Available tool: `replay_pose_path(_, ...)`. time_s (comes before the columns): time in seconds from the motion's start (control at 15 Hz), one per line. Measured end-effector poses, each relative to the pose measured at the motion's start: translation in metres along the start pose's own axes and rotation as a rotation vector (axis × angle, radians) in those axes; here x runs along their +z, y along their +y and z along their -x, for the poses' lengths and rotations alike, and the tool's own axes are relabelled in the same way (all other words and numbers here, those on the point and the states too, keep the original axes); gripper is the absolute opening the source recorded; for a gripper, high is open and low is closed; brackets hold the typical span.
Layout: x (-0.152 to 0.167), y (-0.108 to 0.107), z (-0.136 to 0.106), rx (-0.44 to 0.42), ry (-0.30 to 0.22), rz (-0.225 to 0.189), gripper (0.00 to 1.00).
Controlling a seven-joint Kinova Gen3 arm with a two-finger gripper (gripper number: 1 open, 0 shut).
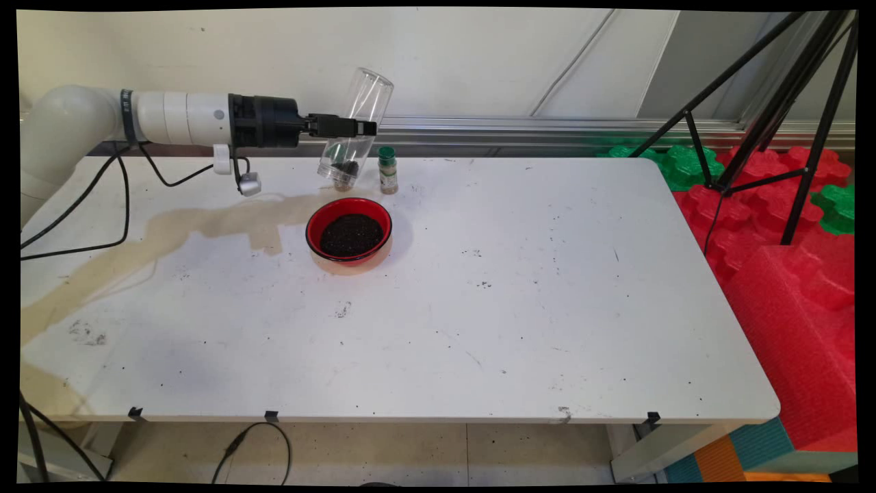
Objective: Pour the black seasoning powder in the red bowl
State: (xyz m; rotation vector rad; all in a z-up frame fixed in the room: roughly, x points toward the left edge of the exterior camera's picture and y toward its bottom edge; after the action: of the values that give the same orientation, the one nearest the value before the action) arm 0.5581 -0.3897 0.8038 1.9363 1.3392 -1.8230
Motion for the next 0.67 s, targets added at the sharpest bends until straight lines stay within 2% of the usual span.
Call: replay_pose_path(0.67,-0.0077,-0.0077,0.0012,0.093,-0.015,-0.014,0.0)
